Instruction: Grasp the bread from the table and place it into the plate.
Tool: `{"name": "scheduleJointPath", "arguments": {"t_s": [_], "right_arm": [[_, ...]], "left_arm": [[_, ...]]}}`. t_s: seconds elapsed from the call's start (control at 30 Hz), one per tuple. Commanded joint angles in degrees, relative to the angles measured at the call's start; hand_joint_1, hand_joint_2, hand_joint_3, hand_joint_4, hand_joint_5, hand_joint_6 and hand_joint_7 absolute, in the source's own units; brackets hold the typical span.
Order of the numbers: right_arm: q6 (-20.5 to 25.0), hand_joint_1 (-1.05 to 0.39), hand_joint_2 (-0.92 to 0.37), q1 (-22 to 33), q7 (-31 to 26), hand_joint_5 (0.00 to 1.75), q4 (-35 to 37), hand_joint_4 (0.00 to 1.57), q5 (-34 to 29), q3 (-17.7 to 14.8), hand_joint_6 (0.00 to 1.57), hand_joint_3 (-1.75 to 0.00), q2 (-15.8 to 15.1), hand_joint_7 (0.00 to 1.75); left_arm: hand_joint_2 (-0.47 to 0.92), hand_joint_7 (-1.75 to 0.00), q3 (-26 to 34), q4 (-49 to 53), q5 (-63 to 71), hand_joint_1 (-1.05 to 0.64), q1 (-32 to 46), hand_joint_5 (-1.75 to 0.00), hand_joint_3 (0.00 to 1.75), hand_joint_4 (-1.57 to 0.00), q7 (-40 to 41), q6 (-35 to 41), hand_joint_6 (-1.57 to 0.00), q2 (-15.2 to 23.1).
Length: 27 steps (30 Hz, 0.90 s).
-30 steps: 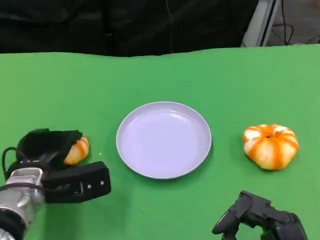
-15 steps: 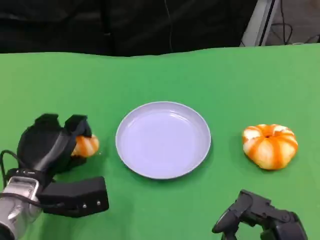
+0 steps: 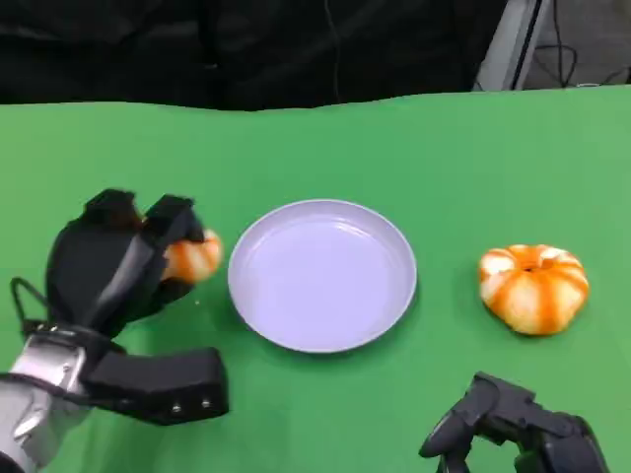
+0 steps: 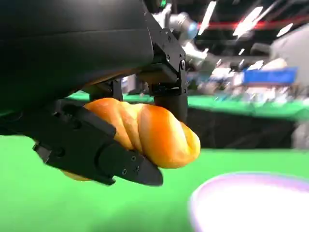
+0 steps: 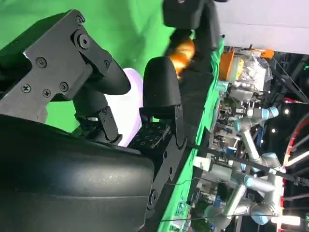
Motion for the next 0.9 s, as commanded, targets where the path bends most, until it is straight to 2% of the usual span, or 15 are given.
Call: {"name": "scheduleJointPath", "arguments": {"t_s": [0.03,0.27,0.53,0.57,0.87,0.9], "right_arm": [[-0.4,0.0,-0.32,0.6,-0.3,1.64,-0.3,0.81,-0.1,-0.4,0.84,-1.43,-0.6,1.33],[-0.4,0.01,-0.32,0.9,0.0,1.63,-0.6,0.81,0.3,-0.1,0.84,-1.43,-0.6,1.32],[-0.3,0.02,-0.32,0.8,0.0,1.63,-0.7,0.8,0.2,-0.2,0.84,-1.44,-0.7,1.32],[-0.2,0.02,-0.31,0.9,0.1,1.63,-0.8,0.8,0.2,-0.2,0.84,-1.44,-0.7,1.32],[0.0,0.01,-0.32,0.8,0.1,1.63,-0.8,0.8,0.4,-0.1,0.85,-1.44,-0.6,1.31],[-0.2,0.01,-0.32,0.8,-0.1,1.63,-0.6,0.8,0.1,-0.2,0.85,-1.44,-0.6,1.31]], "left_arm": [[0.35,-1.75,1.2,-8.0,-2.4,-0.16,-0.6,-1.75,1.32,-0.93,-4.5,-0.6,-0.7,-2.9],[0.29,-1.75,1.1,-8.9,-3.5,-0.14,-2.9,-1.75,1.43,-0.94,-9.2,-0.4,-0.73,-8.5],[0.28,-1.75,-0.6,-4.0,-3.6,-0.15,-5.9,-1.75,1.41,-0.93,-13.7,0.9,-0.74,-14.4],[0.31,-1.75,-0.9,-3.0,-3.5,-0.15,-6.3,-1.75,1.36,-0.92,-14.1,1.2,-0.73,-15.0],[0.36,-1.75,-1.6,0.0,-3.1,-0.16,-7.7,-1.75,1.28,-0.9,-15.2,2.0,-0.71,-16.0],[0.38,-1.64,-1.6,2.2,-4.0,-0.17,-8.5,-1.71,1.23,-0.86,-16.2,2.0,-0.7,-16.7]]}}
